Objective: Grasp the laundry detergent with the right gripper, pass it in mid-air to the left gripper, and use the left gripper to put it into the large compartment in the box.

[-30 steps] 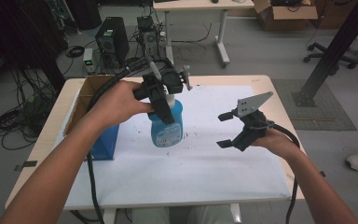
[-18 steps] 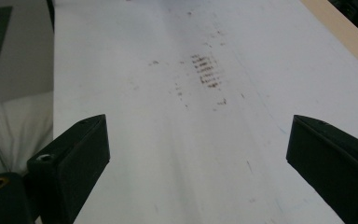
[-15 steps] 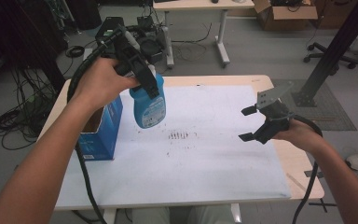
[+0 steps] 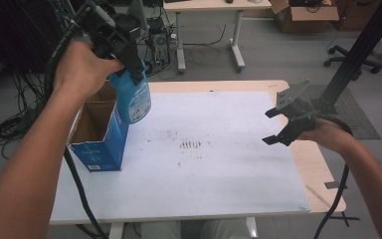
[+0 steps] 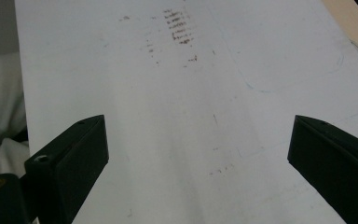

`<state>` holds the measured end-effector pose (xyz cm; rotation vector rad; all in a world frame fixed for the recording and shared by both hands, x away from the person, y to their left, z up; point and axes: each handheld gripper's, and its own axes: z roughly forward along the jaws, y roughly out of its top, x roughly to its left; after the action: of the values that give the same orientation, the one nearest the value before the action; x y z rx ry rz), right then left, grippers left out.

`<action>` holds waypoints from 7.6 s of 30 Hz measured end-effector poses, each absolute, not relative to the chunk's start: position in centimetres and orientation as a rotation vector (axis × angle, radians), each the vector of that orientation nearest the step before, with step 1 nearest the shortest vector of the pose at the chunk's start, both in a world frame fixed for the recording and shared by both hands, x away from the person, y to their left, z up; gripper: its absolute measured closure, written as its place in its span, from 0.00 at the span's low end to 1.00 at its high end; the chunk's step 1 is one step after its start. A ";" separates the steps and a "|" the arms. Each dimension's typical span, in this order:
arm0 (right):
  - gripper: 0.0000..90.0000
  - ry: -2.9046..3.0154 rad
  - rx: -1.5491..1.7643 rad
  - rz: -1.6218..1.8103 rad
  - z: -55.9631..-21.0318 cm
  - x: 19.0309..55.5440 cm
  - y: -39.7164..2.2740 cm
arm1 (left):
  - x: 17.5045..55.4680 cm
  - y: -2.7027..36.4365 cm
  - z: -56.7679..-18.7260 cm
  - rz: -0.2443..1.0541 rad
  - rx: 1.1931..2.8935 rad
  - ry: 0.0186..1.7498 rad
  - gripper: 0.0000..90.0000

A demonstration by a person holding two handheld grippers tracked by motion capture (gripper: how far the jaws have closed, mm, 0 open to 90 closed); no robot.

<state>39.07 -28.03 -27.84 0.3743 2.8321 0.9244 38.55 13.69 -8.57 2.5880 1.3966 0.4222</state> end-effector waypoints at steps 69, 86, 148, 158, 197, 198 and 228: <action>0.07 2.853 0.388 0.775 -28.7 39.3 -29.7 | 39.1 25.3 -16.0 0.528 2.136 1.994 0.42; 0.07 2.853 0.425 0.758 -29.2 39.2 -30.4 | 39.8 25.5 -20.8 0.521 2.128 1.979 0.42; 0.07 2.890 0.463 0.726 -30.7 39.2 -30.8 | 41.3 26.7 -27.6 0.335 2.236 1.951 0.41; 0.07 2.890 0.455 0.729 -30.6 39.0 -30.6 | 40.9 26.9 -25.9 0.357 2.211 1.920 0.34; 0.07 2.851 0.435 0.745 -28.6 37.1 -30.8 | 36.2 20.2 -15.6 0.387 2.342 1.543 0.09; 0.07 2.851 0.435 0.745 -28.5 37.1 -30.8 | 36.1 19.9 -15.6 0.385 2.350 1.534 0.09; 0.06 2.864 0.459 0.733 -28.3 37.1 -30.7 | 37.6 12.0 -16.7 0.332 2.555 1.175 0.07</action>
<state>37.07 -30.69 -28.34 0.4593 2.8641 0.7331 37.61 12.00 -16.68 2.5554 1.1754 0.3315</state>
